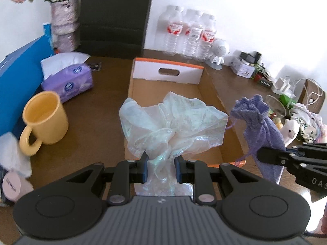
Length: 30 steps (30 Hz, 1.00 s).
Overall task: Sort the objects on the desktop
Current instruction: 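Carry the plastic bag with the left tool and the lilac pouch with the right tool over the orange box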
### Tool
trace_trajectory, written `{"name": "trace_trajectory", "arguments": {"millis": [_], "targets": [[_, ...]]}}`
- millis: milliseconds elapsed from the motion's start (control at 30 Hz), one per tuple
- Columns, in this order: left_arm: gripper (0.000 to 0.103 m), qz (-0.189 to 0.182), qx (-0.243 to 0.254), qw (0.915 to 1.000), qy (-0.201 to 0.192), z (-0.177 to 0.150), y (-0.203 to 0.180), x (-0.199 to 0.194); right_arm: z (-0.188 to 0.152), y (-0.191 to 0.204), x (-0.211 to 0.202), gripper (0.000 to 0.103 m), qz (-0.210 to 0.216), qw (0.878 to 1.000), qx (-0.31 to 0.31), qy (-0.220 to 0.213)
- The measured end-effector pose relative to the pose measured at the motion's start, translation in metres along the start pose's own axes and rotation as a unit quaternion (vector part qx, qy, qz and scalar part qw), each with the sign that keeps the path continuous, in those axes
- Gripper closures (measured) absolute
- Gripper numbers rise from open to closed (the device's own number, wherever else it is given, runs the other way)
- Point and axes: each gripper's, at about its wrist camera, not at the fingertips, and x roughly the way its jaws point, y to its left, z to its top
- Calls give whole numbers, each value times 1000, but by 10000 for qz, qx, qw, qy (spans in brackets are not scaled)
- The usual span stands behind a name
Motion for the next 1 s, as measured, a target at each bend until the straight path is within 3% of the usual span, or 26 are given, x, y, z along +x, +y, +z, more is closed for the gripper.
{"name": "trace_trajectory", "arguments": {"millis": [367, 567, 1000], "targets": [[79, -163, -77, 9996, -240, 37, -4, 28, 41, -3, 20, 97, -180, 9997, -117, -101], [79, 132, -148, 9996, -214, 55, -1, 44, 71, -21, 49, 97, 20, 9998, -76, -188], [79, 445, -146, 9989, 74, 94, 2, 110, 100, -60, 128, 97, 223, 9996, 38, 191]]}}
